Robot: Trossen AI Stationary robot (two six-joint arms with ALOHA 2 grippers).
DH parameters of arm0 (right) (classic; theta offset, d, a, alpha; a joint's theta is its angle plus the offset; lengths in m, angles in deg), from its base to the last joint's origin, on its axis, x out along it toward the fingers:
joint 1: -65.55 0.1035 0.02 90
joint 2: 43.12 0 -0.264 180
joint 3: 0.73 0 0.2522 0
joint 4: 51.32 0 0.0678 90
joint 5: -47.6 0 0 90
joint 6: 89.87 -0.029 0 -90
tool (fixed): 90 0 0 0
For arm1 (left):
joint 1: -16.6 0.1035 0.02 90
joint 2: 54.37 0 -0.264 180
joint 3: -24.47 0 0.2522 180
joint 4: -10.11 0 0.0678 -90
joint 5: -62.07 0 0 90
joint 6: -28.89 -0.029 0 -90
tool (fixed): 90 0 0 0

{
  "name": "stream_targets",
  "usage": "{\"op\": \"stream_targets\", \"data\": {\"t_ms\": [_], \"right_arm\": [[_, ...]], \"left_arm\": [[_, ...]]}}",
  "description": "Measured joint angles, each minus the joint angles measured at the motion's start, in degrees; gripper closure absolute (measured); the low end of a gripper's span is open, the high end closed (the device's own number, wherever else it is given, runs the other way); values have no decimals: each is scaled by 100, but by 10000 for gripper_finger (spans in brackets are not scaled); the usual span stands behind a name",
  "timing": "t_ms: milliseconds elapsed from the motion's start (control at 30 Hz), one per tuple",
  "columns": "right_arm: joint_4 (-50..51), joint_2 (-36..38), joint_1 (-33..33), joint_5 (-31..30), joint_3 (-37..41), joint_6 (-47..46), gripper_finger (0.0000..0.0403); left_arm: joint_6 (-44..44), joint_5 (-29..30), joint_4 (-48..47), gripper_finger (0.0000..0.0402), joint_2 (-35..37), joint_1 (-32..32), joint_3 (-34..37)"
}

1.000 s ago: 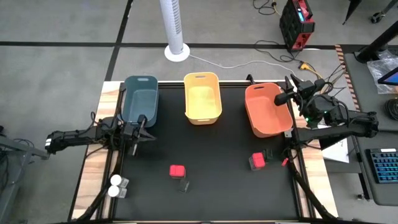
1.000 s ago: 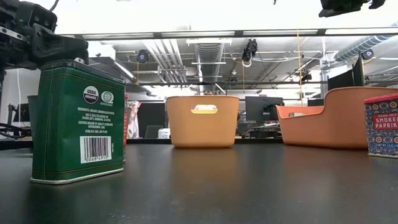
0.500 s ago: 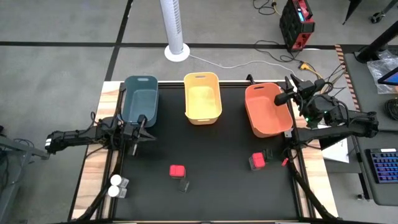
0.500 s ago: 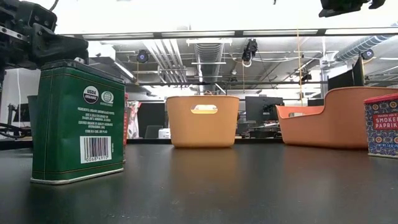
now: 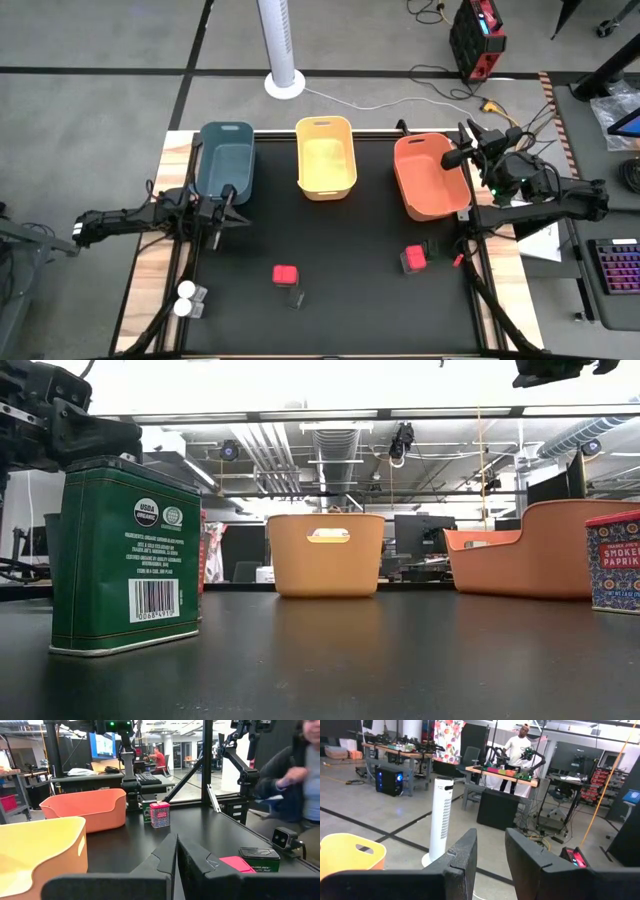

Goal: Sort spices by type

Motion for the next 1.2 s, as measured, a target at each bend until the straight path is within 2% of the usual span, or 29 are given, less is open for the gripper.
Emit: {"op": "stream_targets", "data": {"t_ms": [667, 900, 1100, 1200], "right_arm": [[-7, 0, -1, 3, 1, 0, 310], [-1451, -103, -26, 199, -93, 142, 310], [-1469, -97, -28, 197, -181, 159, 310], [-1301, -106, -28, 305, -154, -267, 310]], "left_arm": [[0, 0, 25, 402, 0, 0, 1], [0, 0, 22, 402, 0, 0, 0], [0, 0, 17, 402, 0, 2, 1], [0, 0, 16, 402, 0, 1, 1]]}}
